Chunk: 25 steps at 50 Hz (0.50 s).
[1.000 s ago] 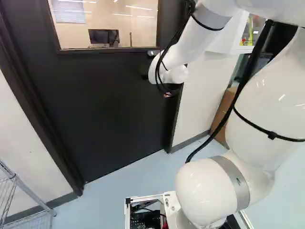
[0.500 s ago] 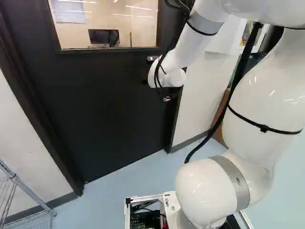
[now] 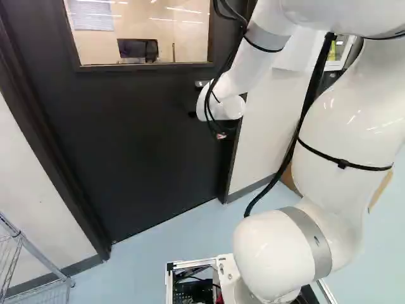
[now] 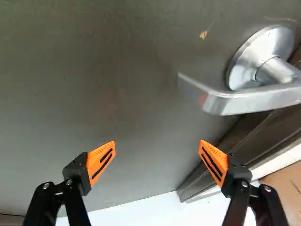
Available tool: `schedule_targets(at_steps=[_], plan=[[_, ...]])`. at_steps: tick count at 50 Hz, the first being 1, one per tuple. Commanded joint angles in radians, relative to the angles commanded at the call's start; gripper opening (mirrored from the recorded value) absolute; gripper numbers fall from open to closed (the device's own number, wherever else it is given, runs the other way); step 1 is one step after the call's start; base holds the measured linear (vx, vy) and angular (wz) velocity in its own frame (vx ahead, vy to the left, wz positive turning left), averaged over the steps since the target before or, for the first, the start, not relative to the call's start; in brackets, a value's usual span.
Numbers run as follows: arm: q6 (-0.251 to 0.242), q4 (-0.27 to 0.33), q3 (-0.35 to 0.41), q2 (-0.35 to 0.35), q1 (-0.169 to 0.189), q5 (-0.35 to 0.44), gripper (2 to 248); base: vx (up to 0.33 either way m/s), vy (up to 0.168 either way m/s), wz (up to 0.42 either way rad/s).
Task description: Open the door and move inside
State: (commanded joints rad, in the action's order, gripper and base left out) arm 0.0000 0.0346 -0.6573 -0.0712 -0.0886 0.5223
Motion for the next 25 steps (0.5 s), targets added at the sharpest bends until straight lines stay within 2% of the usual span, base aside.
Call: schedule_targets(at_steps=[25], plan=[[0.000,0.000,0.125,0.176,0.033,0.000,247,0.000,0.000,0.000]])
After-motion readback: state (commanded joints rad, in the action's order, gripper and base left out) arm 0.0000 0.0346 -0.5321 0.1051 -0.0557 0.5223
